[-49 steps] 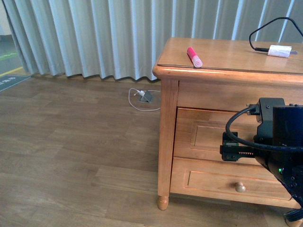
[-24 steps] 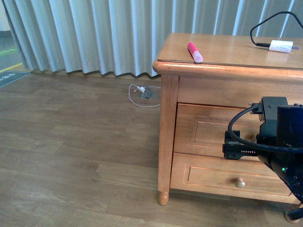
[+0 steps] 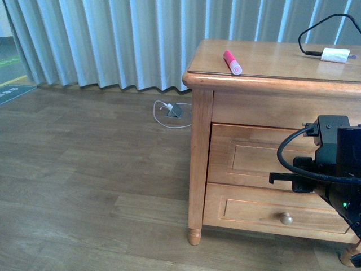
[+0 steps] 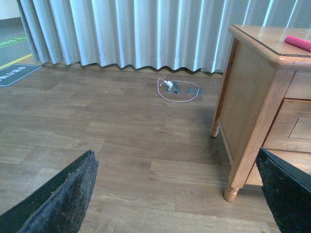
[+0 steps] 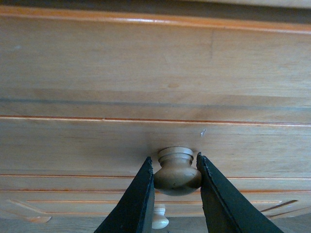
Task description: Place pink marker in drawer with both arms
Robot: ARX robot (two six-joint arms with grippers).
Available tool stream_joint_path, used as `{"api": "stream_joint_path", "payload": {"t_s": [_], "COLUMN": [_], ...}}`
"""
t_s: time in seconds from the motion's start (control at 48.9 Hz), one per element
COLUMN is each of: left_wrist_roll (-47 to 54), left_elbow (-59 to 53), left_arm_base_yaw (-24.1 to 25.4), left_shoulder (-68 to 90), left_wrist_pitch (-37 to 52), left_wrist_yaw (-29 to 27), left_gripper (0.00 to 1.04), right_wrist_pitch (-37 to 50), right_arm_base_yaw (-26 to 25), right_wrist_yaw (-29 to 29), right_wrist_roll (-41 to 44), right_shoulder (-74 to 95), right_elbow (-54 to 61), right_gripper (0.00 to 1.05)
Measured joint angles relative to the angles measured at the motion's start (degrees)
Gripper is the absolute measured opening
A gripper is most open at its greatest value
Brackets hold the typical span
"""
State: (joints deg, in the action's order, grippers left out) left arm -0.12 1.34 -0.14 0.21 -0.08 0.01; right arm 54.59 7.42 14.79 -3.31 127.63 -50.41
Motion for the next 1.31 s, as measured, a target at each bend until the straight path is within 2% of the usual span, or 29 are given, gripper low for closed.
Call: {"api": "stream_joint_path", "payload": {"t_s": [0.286,0.552,0.92,1.001,1.063,1.083,1.308], "left_wrist_roll": [0.0,0.0,0.0,0.0,0.0,0.0,0.0], "left_elbow": [0.0,0.0,0.0,0.0,0.0,0.0,0.0], "left_arm_base_yaw": [0.0,0.0,0.0,0.0,0.0,0.0,0.0], "left_shoulder": [0.0,0.0,0.0,0.0,0.0,0.0,0.0], "left_wrist_pitch": [0.0,0.0,0.0,0.0,0.0,0.0,0.0], "left_wrist_yaw": [-0.02,-0.02,-0.02,-0.02,-0.02,-0.02,-0.02], "left_gripper": [0.99,0.99,0.99,0.99,0.99,0.99,0.99], "right_wrist_pitch": [3.8,10.73,14.6,12.59,7.41,6.54,-19.69], "right_arm_base_yaw": [-0.17,-1.79,-4.28,-4.66,-5.25,-5.35,-6.71], "right_wrist_yaw": [-2.1,-8.0,-14.82,-15.63,-15.17,-15.12,-18.6], "right_wrist_roll": [-1.16,-2.58,-3.3,-4.22,-4.96,-5.03,-5.95], "right_shoulder": [-4.22,-9.31,-13.51,-16.59,-22.71,-23.82,-54.8], "right_elbow": [9.2,23.3,33.7,35.36,37.86,38.1,38.6], "right_gripper": [0.2,0.2,0.2,0.34,0.48,0.5,0.87]}}
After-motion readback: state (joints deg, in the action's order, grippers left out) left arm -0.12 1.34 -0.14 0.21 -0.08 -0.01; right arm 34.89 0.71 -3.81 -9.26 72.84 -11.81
